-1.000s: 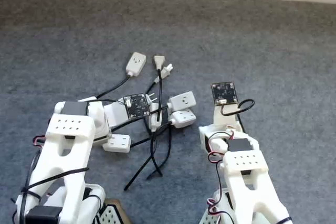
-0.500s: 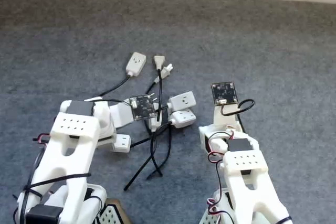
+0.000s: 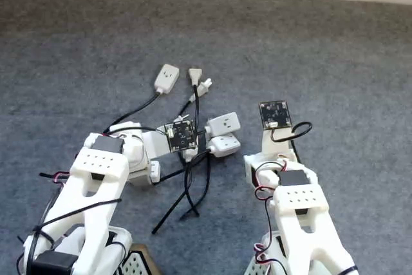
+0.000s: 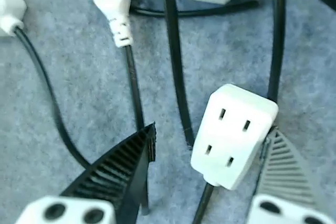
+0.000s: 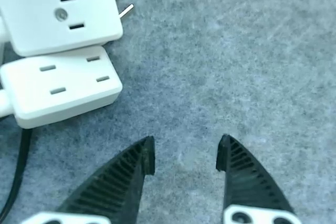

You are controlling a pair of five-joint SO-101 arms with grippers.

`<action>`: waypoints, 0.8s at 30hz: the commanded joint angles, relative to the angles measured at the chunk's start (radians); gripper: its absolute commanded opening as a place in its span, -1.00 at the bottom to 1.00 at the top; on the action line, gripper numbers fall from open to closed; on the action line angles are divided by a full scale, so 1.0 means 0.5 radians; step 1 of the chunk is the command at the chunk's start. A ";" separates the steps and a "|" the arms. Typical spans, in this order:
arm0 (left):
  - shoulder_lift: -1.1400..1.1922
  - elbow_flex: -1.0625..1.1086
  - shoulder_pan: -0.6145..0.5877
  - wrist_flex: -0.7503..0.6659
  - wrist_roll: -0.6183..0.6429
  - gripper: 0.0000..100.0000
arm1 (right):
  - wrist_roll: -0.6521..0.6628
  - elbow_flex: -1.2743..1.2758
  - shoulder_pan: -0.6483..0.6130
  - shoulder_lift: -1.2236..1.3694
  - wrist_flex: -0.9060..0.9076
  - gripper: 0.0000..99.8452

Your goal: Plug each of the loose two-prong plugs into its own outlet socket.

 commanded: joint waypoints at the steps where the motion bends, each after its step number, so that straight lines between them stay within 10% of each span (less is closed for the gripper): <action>1: -0.017 -0.008 0.002 0.031 0.000 -0.38 | 0.003 -0.008 -0.011 -0.008 -0.032 -0.60; 11: -0.026 -0.434 -0.216 0.485 0.068 -0.38 | 0.003 -0.014 -0.011 -0.008 -0.032 -0.60; 19: 0.057 -1.039 -0.201 1.074 1.185 -0.38 | 0.003 -0.020 -0.011 -0.002 -0.032 -0.60; 24: 0.287 -1.419 -0.201 1.243 1.430 -0.38 | 0.003 -0.011 -0.011 -0.005 -0.032 -0.60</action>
